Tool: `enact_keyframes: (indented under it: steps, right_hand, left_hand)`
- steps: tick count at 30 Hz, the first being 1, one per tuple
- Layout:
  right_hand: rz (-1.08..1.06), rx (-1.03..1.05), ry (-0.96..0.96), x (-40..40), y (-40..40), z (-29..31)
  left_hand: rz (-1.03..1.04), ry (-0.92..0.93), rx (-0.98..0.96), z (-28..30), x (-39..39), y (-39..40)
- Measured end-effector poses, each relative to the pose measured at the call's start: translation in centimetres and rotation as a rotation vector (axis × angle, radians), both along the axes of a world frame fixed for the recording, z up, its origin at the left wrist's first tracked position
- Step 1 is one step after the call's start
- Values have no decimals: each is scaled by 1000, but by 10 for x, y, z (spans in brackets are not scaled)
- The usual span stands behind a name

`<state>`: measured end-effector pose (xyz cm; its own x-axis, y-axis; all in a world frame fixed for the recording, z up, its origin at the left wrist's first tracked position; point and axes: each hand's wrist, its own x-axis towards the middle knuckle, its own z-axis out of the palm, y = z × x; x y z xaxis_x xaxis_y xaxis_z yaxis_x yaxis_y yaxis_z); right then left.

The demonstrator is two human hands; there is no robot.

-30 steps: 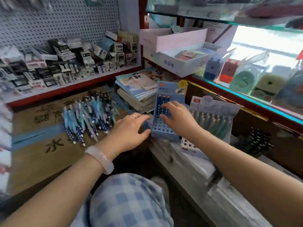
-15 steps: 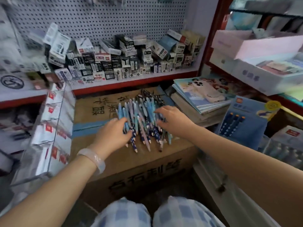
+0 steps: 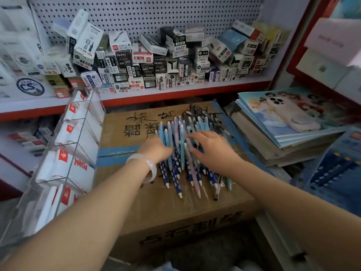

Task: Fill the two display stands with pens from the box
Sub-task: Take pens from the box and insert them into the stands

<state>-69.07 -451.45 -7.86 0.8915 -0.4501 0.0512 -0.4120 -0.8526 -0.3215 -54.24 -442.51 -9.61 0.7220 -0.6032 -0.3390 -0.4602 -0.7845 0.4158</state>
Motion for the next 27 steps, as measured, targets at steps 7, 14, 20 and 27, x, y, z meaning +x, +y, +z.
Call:
enact_keyframes:
  steps: [7,14,20,27]
  right_hand:
    - [-105,43,7,-28,-13,-7]
    - [-114,35,-30,-42,-18,-11]
    - [-141,33,-36,-53,-20,-12]
    - [-172,18,-22,-67,-13,-3]
  left_hand:
    - [55,77,49,-7,10,-19]
    - [101,-83,92,-15,14,-19]
    - [164,2,-67,-15,20,-3]
    - [303,138,-309,-13,31,22]
